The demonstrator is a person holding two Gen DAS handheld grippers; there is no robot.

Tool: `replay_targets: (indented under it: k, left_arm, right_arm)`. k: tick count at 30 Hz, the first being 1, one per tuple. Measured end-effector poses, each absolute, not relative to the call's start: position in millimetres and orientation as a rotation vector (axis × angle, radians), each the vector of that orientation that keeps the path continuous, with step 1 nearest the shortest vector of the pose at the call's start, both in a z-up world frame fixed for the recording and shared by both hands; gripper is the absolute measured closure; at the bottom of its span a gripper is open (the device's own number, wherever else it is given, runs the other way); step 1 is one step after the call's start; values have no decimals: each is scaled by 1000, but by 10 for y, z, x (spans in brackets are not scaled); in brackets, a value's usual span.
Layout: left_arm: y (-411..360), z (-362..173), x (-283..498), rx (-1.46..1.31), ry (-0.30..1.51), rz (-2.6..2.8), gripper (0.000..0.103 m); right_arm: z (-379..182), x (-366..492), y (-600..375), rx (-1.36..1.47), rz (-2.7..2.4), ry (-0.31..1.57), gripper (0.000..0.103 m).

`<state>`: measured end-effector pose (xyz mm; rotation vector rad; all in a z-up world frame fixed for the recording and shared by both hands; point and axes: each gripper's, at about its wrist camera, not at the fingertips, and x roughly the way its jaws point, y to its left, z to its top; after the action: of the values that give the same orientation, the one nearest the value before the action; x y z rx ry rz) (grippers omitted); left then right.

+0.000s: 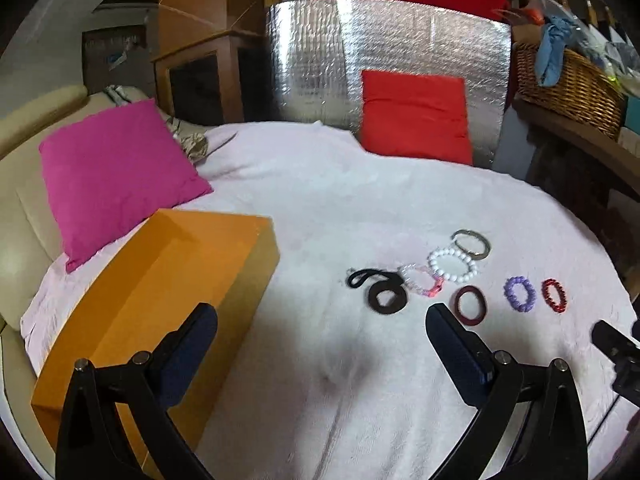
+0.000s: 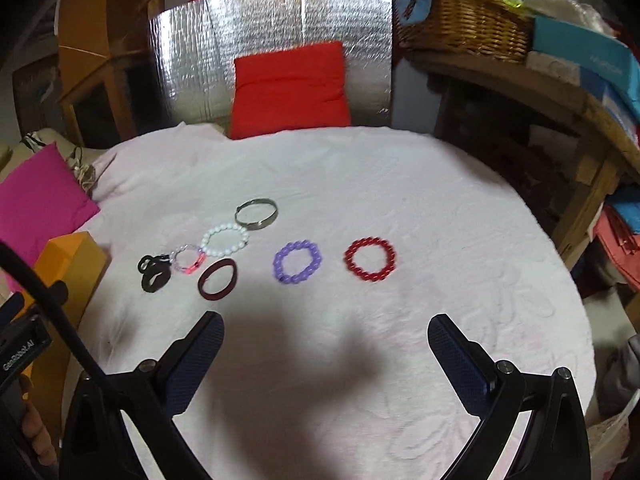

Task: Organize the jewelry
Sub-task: 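Move both tools over the row of jewelry on the blanket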

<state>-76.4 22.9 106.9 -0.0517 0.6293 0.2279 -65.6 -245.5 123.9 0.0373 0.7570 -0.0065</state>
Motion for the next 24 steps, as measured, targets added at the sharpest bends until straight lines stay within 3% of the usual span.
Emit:
replay_targets:
  k: [24]
  left_arm:
    - [-100,1091,-693,29,621,176,0]
  right_arm:
    - [1383,-687,-2386,-8,-8,696,0]
